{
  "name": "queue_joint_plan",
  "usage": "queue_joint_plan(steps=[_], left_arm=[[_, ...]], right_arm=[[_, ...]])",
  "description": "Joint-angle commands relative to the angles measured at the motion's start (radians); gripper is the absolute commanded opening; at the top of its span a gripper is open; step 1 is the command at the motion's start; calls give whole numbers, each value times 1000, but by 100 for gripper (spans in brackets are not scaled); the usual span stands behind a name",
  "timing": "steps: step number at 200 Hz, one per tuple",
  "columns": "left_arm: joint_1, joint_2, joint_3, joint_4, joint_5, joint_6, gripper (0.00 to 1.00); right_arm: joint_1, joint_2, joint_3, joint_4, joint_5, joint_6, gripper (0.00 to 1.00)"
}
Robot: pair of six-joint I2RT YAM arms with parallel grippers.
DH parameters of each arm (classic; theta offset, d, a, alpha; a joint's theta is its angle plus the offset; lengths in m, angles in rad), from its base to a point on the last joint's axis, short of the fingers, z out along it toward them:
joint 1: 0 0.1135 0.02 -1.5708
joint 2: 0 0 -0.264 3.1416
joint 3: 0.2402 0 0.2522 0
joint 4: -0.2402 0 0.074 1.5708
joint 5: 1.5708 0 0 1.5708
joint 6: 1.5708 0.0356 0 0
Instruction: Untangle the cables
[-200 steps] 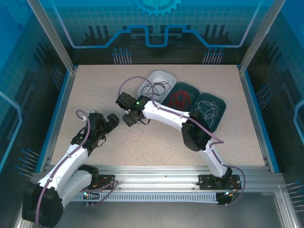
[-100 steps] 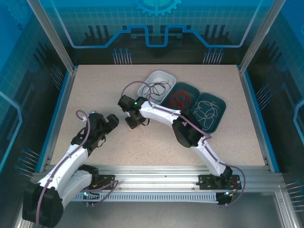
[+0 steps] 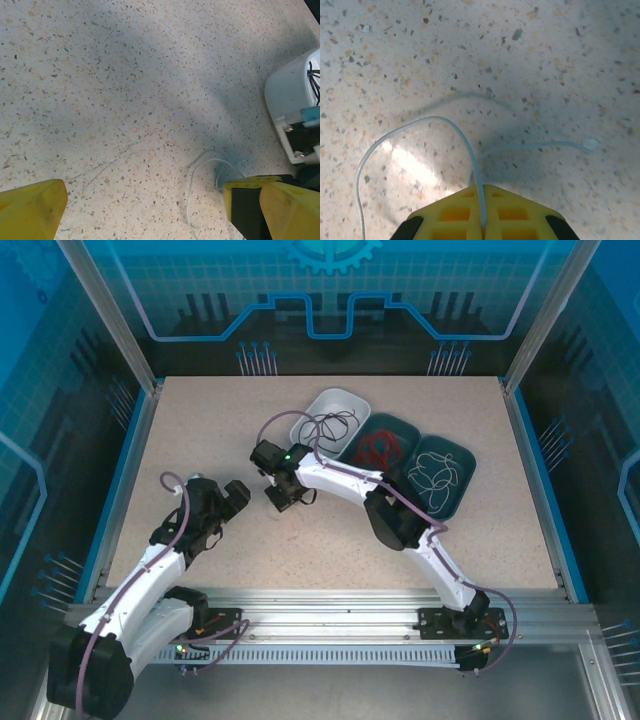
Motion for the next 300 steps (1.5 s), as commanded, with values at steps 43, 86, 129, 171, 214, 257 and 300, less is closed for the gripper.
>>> queue_joint_plan(steps=[43,86,129,171,214,257,300], left_arm=[[14,17,-16,-12,-14,-9,99],[16,16,-17,-11,-8,-10,99],[17,16,-19,-9,-1,-10,99],[18,16,-27,-3,2,-10,99],[19,32,-26,14,9,-10,99],[19,46,-22,24,29,-14,99],[19,47,-28,30,32,-12,99]], right_arm=[[-1,-267,-120,58,84,16,2],[-1,-405,-192,97,102,28,1],[-12,-573,-300,155,122,43,2],[-42,-733,-396,187,148,60,2],[-93,-925,-512,222,175,71,1],[-207,-1097,-612,175,224,97,2],[-355,-1207,-656,91,255,105,2]])
